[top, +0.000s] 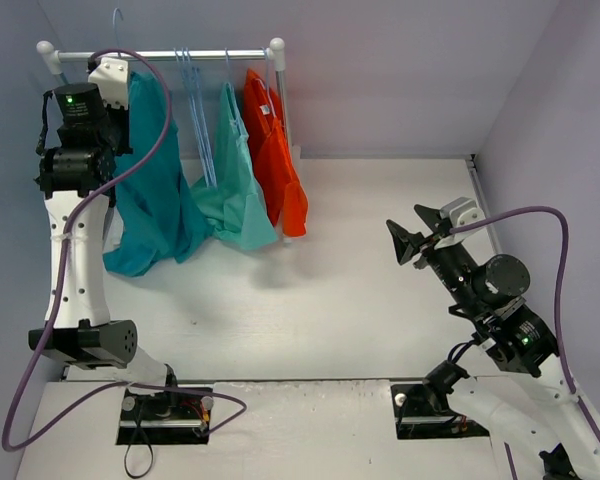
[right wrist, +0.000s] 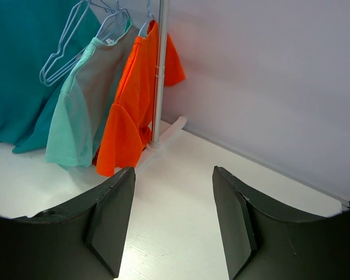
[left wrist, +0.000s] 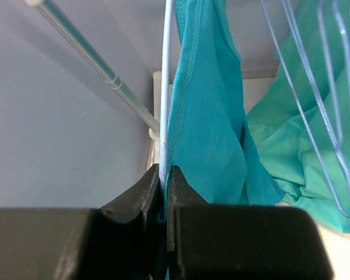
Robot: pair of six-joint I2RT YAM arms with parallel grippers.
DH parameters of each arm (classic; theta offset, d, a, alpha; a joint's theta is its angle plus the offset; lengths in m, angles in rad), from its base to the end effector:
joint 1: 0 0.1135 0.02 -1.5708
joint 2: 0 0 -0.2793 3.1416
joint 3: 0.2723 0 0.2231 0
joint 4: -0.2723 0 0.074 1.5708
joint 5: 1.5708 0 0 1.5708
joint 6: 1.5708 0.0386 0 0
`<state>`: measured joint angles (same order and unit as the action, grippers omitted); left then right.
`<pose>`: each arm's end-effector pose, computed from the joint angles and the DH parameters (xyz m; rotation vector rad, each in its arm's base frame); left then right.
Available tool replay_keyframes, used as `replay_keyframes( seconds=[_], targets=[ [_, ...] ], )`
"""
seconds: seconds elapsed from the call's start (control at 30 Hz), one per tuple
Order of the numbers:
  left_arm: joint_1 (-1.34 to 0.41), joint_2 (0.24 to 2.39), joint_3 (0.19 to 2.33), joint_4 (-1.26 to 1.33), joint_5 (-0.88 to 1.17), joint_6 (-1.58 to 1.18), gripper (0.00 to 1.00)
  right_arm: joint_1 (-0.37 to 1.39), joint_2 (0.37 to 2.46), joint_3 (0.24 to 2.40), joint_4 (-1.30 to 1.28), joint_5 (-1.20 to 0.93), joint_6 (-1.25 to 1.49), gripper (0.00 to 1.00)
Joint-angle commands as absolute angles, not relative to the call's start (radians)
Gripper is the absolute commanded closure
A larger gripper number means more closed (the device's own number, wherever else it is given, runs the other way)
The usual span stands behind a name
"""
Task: Place the t-shirt on the hanger
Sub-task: Place the hanger at the clothesline, then reset both arms
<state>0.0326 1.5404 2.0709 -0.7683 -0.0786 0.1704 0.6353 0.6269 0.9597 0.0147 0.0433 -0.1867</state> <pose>0.2756 0.0120 0.5267 0.0689 1.8118 0.2153 0.0679 0.0480 0.4426 -0.4570 1.1437 0.3644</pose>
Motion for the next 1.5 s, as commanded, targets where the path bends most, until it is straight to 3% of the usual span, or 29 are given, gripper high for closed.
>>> replay_keyframes(
  seconds=[0.0,0.73,0.83,0.87,1.0,1.03,1.13,1.2,1.47],
  targets=[
    [0.07,1.52,2.062,-0.606,-0.007,0.133,1.0,0.632,0.623,0.959,0.087,0.025,-0.19,0.47],
    [0.142,1.46,1.7,-0.385,0.166,0.107,1.0,0.632,0.618,0.917,0.077,0.026,-0.17,0.47],
    [0.141,1.415,1.66,-0.363,0.147,0.112,0.79,0.632,0.624,0.916,0.074,0.034,-0.17,0.46],
    [0.141,1.405,1.67,-0.369,0.136,0.108,0.65,0.632,0.628,0.917,0.074,0.043,-0.17,0.44],
    [0.141,1.343,1.727,-0.431,0.121,0.069,0.41,0.632,0.641,0.931,0.074,0.074,-0.161,0.39],
    [0.141,1.323,1.729,-0.444,0.121,0.066,0.4,0.632,0.642,0.932,0.073,0.075,-0.16,0.37],
    [0.143,1.209,1.744,-0.515,0.124,0.027,0.34,0.633,0.641,0.945,0.07,0.113,-0.147,0.16],
    [0.142,1.134,1.739,-0.578,0.126,0.013,0.23,0.632,0.62,0.944,0.068,0.165,-0.131,0.02],
    [0.056,0.757,1.568,-0.786,0.097,-0.049,0.22,0.632,0.529,0.914,0.062,0.385,-0.118,0.0]
  ],
)
